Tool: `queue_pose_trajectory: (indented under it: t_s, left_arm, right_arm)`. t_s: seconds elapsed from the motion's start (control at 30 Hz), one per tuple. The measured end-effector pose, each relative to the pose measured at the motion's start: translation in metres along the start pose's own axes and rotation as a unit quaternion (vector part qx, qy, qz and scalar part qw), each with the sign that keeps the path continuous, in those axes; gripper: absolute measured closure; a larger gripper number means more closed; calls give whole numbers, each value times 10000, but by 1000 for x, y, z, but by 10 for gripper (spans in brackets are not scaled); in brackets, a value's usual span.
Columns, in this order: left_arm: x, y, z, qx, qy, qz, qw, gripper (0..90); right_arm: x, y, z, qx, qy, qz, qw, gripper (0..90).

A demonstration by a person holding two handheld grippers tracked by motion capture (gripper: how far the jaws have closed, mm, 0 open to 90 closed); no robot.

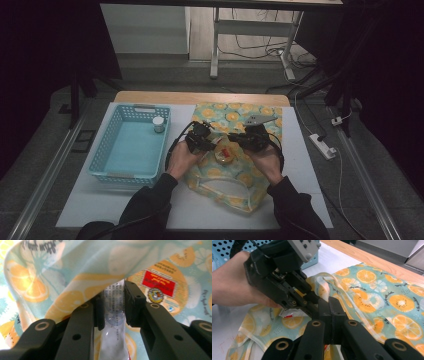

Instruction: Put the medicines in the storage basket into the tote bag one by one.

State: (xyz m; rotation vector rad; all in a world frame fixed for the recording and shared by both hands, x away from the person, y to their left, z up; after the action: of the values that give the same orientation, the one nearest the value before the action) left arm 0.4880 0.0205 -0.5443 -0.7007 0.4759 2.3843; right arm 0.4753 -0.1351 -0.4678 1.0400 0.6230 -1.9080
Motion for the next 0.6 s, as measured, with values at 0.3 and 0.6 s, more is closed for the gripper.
queue_pose_trajectory:
  t_s: [0.3, 0.6]
  left_arm:
    - [0, 3, 5, 5, 18, -156, 9999, 609]
    - [3, 10, 20, 89, 90, -308, 9994, 467]
  right_arm:
    - [2, 2, -1, 10, -56, -28, 10000, 900]
    - [3, 3, -1, 14, -58, -32, 10000, 900]
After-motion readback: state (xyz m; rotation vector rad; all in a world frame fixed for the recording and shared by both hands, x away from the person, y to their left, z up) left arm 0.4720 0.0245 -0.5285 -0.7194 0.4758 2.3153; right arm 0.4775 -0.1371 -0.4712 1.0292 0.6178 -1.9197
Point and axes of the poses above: each handheld gripper's, and its own axes: z roughly backward along the jaws, x roughly out of its underside, y roughly to its right, the point moved 5 cm from there along -z, roughly forward along the jaws, and after that the axes turned 3 degrees about y, right-handed, at the moved point
